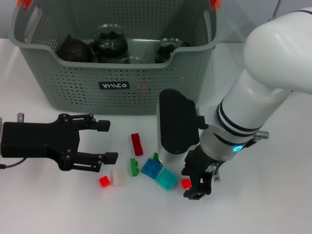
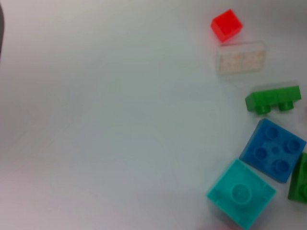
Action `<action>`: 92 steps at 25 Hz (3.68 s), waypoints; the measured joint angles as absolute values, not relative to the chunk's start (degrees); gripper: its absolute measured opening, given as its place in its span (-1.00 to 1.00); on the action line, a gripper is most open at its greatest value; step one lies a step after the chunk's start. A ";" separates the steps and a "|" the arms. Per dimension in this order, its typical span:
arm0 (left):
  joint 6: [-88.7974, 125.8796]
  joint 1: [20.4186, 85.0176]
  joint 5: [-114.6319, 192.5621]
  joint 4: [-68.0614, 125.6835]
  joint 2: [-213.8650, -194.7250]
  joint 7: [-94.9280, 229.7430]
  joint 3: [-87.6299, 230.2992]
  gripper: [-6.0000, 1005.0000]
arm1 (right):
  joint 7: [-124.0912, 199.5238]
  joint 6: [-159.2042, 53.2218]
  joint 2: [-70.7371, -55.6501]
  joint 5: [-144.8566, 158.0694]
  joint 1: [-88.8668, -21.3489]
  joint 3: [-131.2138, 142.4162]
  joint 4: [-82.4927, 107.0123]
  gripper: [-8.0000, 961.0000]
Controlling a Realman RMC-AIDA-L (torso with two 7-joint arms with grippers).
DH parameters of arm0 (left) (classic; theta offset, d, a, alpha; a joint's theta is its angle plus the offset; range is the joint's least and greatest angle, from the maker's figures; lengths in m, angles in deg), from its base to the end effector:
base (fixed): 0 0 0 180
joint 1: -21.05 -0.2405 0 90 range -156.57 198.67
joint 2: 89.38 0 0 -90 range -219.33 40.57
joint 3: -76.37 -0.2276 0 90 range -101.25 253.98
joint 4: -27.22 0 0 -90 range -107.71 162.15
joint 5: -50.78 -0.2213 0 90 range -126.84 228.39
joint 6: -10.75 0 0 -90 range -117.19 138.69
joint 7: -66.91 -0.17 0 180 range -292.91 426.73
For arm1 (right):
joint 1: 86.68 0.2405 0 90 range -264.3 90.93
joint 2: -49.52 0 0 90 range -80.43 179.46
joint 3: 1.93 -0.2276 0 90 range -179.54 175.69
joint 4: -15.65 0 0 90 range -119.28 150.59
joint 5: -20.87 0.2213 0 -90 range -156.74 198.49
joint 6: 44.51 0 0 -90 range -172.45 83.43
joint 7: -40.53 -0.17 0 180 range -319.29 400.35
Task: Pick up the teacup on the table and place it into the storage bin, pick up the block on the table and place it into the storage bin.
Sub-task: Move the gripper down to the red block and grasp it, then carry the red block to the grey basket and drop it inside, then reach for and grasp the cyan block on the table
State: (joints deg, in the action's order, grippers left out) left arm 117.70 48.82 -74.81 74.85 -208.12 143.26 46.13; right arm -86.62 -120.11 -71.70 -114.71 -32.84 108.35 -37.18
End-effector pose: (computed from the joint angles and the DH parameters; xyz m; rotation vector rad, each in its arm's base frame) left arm -0.2474 0.2953 0.0312 -2.8765 -0.4740 -0.6491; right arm 0.1217 0.3198 -0.1422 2.9933 0.0623 0.8754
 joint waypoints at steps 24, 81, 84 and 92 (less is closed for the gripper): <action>117.00 48.82 -74.88 74.36 -208.12 143.08 46.13 0.69 | -86.63 -117.70 -71.84 -114.38 -32.54 109.24 -35.67 -0.11; 117.18 49.36 -74.64 74.33 -207.66 142.49 47.72 0.69 | -91.19 -102.31 -70.37 -125.75 -26.87 71.18 -45.20 -0.08; 117.17 49.41 -74.64 74.33 -207.66 142.49 47.71 0.69 | -91.08 -102.31 -70.37 -125.51 -27.41 70.74 -46.02 0.17; 117.07 49.44 -74.97 74.55 -207.58 142.50 47.71 0.69 | -94.11 -113.80 -70.60 -120.26 -35.06 70.41 -63.92 0.57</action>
